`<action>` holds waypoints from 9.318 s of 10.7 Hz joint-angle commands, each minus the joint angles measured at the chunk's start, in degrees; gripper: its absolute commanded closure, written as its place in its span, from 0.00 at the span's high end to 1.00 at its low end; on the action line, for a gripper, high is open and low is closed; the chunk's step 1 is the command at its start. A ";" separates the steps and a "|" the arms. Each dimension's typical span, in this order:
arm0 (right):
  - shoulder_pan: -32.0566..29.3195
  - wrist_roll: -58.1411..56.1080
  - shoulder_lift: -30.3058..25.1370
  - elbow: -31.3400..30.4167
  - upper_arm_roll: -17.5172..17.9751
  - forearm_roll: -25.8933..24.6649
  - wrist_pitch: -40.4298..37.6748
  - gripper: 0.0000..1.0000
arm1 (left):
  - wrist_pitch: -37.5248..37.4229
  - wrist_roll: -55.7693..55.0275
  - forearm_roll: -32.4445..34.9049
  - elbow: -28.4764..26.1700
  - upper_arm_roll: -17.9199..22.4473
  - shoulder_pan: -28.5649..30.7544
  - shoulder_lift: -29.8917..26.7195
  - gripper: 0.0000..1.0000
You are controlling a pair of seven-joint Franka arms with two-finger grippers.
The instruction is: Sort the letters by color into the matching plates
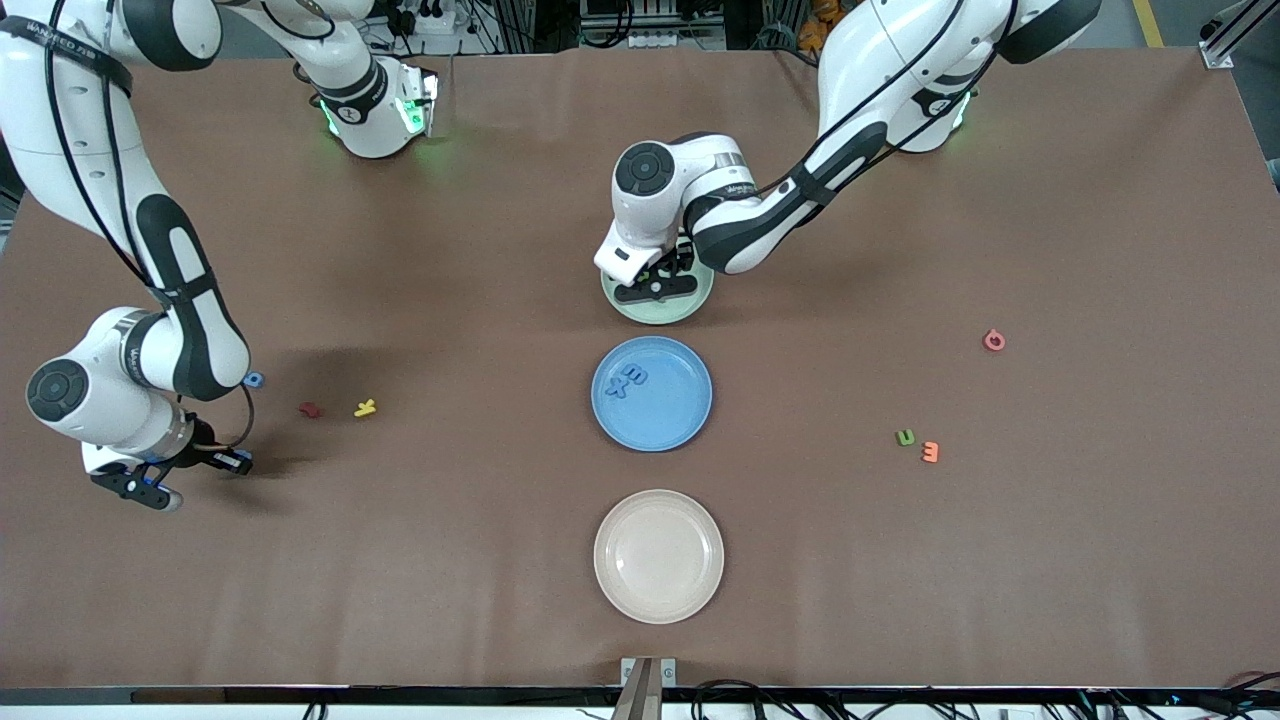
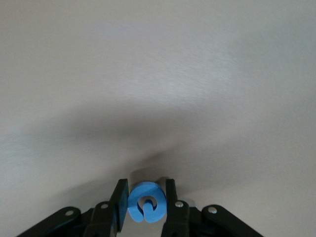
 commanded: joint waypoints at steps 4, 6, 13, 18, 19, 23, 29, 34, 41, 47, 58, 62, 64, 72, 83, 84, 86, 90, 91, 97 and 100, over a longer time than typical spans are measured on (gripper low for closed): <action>9.52 0.37 -2.45 4.66 1.77 0.28 -6.13 0.14 | -0.54 25.03 -0.38 1.28 0.87 15.91 -2.34 1.00; 14.62 1.70 -2.62 5.18 1.77 0.55 -6.22 0.14 | -0.54 27.09 -0.38 1.27 0.86 21.29 -3.23 1.00; 32.91 2.58 -2.36 11.07 1.94 6.08 -10.26 0.14 | -0.54 33.17 1.56 1.02 1.48 33.61 -3.58 1.00; 38.62 2.76 -1.13 14.06 7.04 6.08 -9.91 0.14 | -0.45 29.67 1.56 0.22 2.00 38.54 -3.32 1.00; 39.69 2.84 -0.52 14.24 8.00 6.08 -9.73 0.14 | -0.45 25.99 1.64 0.22 2.01 38.10 -3.23 1.00; 41.28 5.02 3.35 17.74 11.25 6.00 -9.38 0.14 | 0.07 22.28 10.22 -0.83 3.93 38.27 -1.04 1.00; 41.99 8.38 3.27 18.63 11.17 5.56 -9.73 1.00 | 8.51 21.64 11.40 -3.64 6.40 38.89 0.11 0.90; 34.01 5.06 -2.34 13.29 10.47 1.96 -11.57 1.00 | 9.83 21.65 10.70 -3.73 6.40 39.68 0.55 0.85; 13.00 -5.85 -12.90 2.12 10.03 1.43 -17.29 1.00 | 11.68 21.65 10.70 -3.73 6.49 40.03 1.78 0.66; -2.47 -11.30 -18.00 -7.63 9.94 -5.87 -16.41 1.00 | 11.68 21.56 10.70 -3.29 6.49 39.42 1.61 0.00; -7.59 -3.66 -19.85 -26.71 4.23 -4.99 5.72 1.00 | 10.89 9.34 10.35 -2.76 -0.27 29.58 -0.32 0.00; -8.81 -3.66 -18.89 -30.58 4.23 -4.99 11.08 1.00 | 6.07 6.18 10.35 -2.85 -7.21 28.87 -0.33 0.00; -9.17 -3.66 -17.66 -31.11 4.23 -4.99 13.29 1.00 | 4.30 4.35 10.35 -2.85 -9.14 27.30 -0.33 0.00; -9.52 -4.45 -15.63 -31.46 4.31 -4.99 16.37 0.73 | -0.60 -7.08 10.35 -2.68 -10.99 17.81 -0.41 0.00; -9.08 -5.15 -15.19 -31.90 4.31 -5.43 16.37 0.27 | -4.32 -22.30 10.26 -3.03 -11.53 4.79 0.56 0.37; -9.08 -5.85 -15.19 -31.73 4.31 -5.43 16.28 0.25 | -4.32 -21.78 10.34 -2.94 -11.53 5.49 0.29 0.77; -8.65 -5.94 -15.80 -30.59 4.49 -5.69 15.58 0.24 | -4.32 -19.59 10.69 -2.77 -11.44 6.80 -0.06 1.00; -3.48 -1.22 -18.35 -21.82 4.66 -5.08 0.06 0.22 | -4.32 -10.81 10.35 -2.50 -12.66 16.19 -3.39 1.00; -0.41 4.28 -18.27 -19.53 4.67 -4.99 -2.06 0.22 | -4.32 -7.13 10.35 -2.33 -13.71 19.35 -4.10 1.00; 18.13 17.70 -16.95 -11.79 5.11 9.48 -2.35 0.22 | -16.08 10.00 9.39 3.11 -20.56 36.04 -6.13 1.00; 27.98 22.59 -13.36 -5.74 5.11 10.92 -4.19 0.22 | -17.15 21.97 7.97 3.30 -27.07 48.62 -6.13 1.00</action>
